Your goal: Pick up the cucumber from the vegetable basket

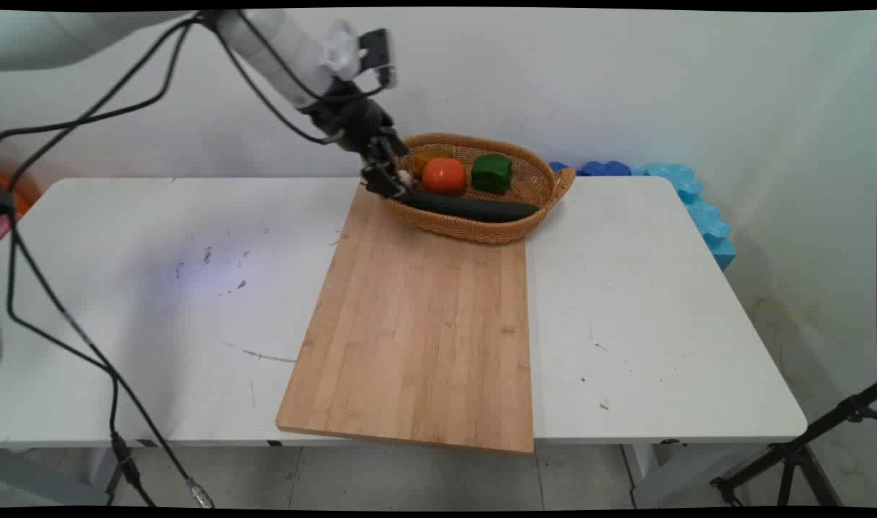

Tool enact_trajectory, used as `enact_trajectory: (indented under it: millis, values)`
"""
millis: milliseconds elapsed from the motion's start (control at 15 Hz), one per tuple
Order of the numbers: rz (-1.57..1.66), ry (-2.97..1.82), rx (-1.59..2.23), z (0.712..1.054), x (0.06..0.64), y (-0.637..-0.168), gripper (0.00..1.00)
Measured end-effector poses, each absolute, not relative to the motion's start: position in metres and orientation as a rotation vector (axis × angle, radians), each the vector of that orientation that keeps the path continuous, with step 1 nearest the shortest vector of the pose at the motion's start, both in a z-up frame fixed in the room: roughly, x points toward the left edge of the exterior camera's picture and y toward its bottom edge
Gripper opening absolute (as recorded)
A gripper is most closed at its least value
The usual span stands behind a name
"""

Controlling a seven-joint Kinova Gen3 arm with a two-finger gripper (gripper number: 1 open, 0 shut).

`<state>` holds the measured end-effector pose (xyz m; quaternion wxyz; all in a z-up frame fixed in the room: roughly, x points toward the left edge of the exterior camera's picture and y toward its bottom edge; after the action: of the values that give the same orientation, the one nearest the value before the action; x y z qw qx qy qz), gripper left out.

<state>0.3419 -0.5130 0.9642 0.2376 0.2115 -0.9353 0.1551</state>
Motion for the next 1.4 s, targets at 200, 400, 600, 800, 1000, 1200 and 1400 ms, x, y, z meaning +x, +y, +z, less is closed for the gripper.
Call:
enact_trajectory:
  millis: [200, 400, 600, 800, 1000, 1200, 1400]
  values:
    - [0.439, -2.577, 0.559, 0.951, 0.318, -0.538, 1.0]
    - [0.45, -2.594, 0.545, 0.938, 0.301, -0.558, 1.0]
    - [0.46, -2.613, 0.538, 0.921, 0.284, -0.58, 1.0]
    - [0.464, -2.629, 0.54, 0.905, 0.271, -0.599, 1.0]
    - [0.457, -2.647, 0.542, 0.889, 0.261, -0.613, 1.0]
    - [0.448, -2.665, 0.536, 0.875, 0.253, -0.623, 1.0]
    - [0.442, -2.682, 0.524, 0.864, 0.246, -0.63, 1.0]
